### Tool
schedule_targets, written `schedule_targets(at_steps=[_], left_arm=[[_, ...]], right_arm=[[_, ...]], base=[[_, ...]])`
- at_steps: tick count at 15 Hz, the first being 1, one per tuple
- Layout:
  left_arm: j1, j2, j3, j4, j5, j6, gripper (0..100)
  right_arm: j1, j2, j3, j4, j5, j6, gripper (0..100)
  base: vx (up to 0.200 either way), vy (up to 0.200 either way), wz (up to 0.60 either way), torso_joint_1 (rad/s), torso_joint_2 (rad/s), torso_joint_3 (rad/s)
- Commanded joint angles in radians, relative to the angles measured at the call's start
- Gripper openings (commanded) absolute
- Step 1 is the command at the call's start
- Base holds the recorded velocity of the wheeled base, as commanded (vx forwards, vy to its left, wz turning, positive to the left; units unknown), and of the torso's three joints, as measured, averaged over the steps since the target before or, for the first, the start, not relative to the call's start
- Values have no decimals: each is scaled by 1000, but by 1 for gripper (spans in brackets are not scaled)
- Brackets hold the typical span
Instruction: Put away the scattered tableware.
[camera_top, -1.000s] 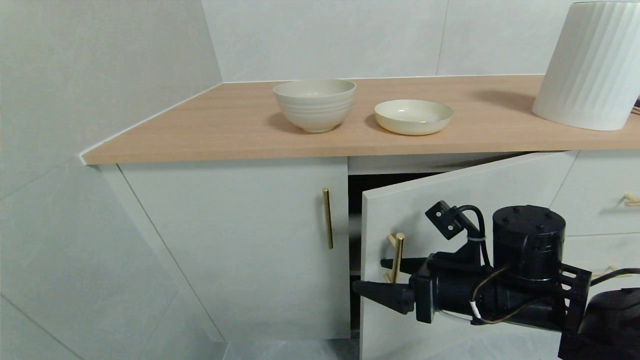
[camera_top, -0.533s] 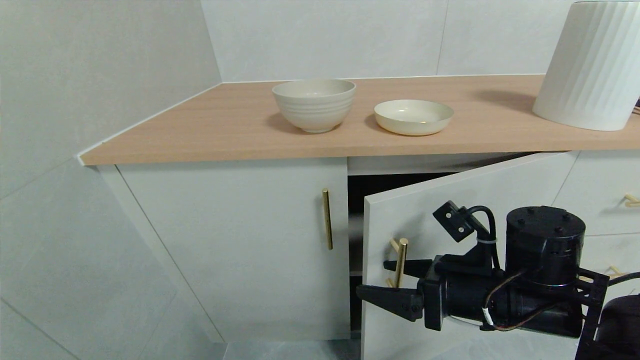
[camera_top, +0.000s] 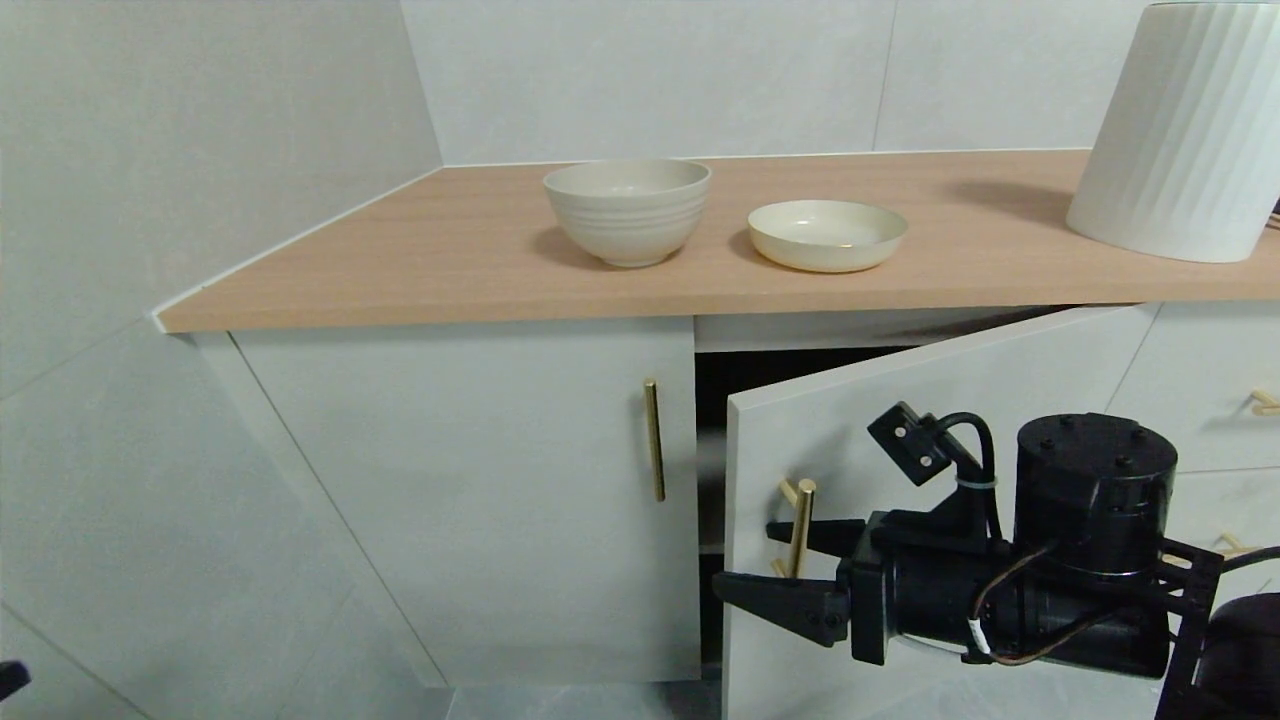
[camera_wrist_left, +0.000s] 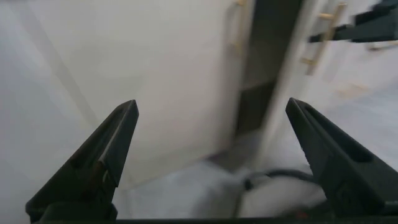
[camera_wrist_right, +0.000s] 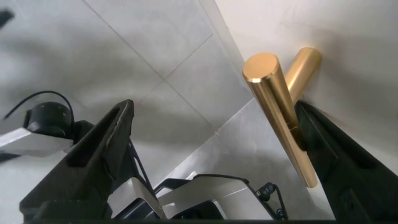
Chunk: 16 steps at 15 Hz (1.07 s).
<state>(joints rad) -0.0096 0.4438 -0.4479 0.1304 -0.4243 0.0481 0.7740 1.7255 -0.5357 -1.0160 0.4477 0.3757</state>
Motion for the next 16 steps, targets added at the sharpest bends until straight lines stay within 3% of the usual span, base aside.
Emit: schedule_targets(at_steps=[1, 2, 4, 5, 7, 9, 11, 15, 16], left_arm=[[-115, 415, -110, -123, -71, -4, 100], [-151, 487, -117, -167, -73, -4, 100], [-276, 656, -127, -272, -71, -19, 100], [-343, 742, -120, -333, -71, -62, 100], [-426, 855, -92, -413, -73, -155, 100], [-469, 955, -57, -526, -71, -205, 100], [-489, 1038, -20, -615, -68, -212, 100], [-491, 1063, -20, -624, -67, -214, 100], [-492, 1059, -20, -624, -67, -214, 0]], right_arm=[[-1, -4, 0, 0, 2, 0, 100], [1, 0, -1, 2, 2, -1, 100], [2, 5, -1, 2, 2, -1, 100], [2, 5, -1, 2, 2, -1, 100], [4, 8, 0, 2, 2, -1, 100], [5, 20, 0, 2, 2, -3, 100], [5, 32, 2, 2, 0, -3, 100], [5, 32, 3, 2, 0, -3, 100], [5, 32, 3, 0, 0, -3, 100]], base=[[0, 0, 0, 0, 0, 0], [0, 0, 0, 0, 0, 0], [0, 0, 0, 0, 0, 0], [0, 0, 0, 0, 0, 0], [0, 0, 0, 0, 0, 0], [0, 0, 0, 0, 0, 0], [0, 0, 0, 0, 0, 0], [0, 0, 0, 0, 0, 0], [0, 0, 0, 0, 0, 0]])
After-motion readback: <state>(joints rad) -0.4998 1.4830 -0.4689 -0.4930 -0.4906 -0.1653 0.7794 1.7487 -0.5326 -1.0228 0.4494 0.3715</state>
